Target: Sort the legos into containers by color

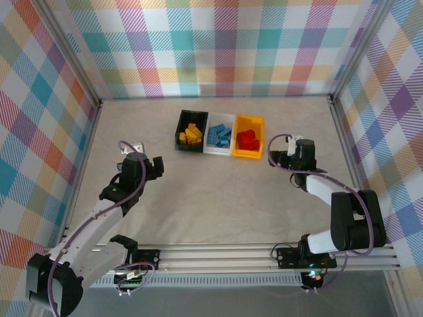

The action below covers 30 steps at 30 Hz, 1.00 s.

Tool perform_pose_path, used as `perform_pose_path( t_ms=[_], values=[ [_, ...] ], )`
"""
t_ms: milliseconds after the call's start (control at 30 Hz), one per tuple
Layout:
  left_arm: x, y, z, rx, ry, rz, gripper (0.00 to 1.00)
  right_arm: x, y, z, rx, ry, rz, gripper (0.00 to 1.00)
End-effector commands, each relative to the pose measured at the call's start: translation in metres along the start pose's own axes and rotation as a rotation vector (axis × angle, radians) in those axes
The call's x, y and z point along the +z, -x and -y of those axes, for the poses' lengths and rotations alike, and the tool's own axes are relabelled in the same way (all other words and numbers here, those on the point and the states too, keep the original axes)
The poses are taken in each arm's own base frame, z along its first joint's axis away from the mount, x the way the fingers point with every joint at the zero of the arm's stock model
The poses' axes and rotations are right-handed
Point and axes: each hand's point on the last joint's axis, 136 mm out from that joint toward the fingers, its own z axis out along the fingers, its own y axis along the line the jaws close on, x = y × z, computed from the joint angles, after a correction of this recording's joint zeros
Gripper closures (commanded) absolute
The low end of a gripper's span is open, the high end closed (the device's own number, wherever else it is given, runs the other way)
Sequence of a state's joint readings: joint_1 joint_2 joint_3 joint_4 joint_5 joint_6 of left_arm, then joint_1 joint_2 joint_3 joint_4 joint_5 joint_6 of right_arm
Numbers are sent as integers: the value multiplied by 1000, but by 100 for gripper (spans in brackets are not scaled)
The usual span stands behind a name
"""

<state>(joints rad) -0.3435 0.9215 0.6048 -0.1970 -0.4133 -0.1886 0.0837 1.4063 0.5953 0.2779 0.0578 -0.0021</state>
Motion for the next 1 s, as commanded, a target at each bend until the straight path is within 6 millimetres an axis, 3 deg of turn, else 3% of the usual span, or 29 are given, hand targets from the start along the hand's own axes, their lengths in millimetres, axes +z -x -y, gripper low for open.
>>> perform_pose_path(
  t_ms=[0, 233, 567, 833, 967],
  values=[
    [1, 8, -7, -4, 32, 33, 3, 1, 12, 5, -16, 6, 68, 0],
    [3, 5, -19, -3, 89, 37, 3, 1, 17, 7, -11, 39, 207, 0],
    [15, 2, -26, 19, 101, 96, 3, 1, 3, 12, -5, 11, 293, 0],
    [48, -10, -26, 49, 124, 174, 2, -2, 2, 10, -14, 20, 311, 0],
    [73, -16, -26, 88, 151, 160, 2, 8, 3, 14, 8, 6, 250, 0]
  ],
)
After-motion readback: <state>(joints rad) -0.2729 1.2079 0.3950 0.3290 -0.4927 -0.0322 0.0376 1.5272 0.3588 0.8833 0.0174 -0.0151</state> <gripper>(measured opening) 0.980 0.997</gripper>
